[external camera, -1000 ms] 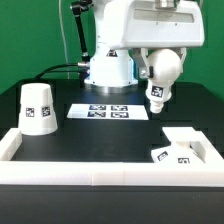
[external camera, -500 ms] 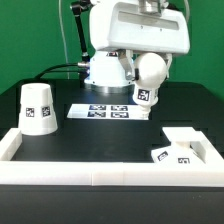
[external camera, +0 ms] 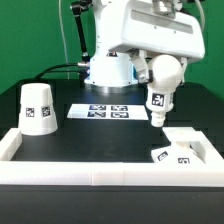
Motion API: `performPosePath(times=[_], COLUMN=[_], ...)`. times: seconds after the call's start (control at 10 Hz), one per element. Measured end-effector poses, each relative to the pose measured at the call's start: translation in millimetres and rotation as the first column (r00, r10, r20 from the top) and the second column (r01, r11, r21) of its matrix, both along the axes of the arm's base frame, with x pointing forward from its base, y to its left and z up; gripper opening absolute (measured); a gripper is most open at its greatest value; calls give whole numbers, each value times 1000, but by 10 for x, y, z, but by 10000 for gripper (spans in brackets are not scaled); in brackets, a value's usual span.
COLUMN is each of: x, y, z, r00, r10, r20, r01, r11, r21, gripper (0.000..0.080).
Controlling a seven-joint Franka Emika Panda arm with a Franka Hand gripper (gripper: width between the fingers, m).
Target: Assemble lamp
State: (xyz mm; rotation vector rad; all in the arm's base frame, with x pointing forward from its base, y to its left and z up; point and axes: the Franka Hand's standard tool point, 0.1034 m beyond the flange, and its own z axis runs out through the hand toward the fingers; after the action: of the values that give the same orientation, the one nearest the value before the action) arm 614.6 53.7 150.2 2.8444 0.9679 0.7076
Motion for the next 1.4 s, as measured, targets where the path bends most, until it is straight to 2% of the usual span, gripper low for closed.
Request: performPosePath(times=[0.2,0.3,0.4,0.7,1.4], x=[0,2,8,16,-50], y=[-2,43,161,338,362], z=[-7,-1,17,45,-179], r00=[1000,1000,999,998,997], r10=[-1,-24,-41,-64,-63], r20=[-1,-3,-4,-11,-37], r01=[1,25,41,65,65], r11=[1000,1000,999,996,996], r21=[0,16,34,62,59], gripper=[576,576,576,576,576])
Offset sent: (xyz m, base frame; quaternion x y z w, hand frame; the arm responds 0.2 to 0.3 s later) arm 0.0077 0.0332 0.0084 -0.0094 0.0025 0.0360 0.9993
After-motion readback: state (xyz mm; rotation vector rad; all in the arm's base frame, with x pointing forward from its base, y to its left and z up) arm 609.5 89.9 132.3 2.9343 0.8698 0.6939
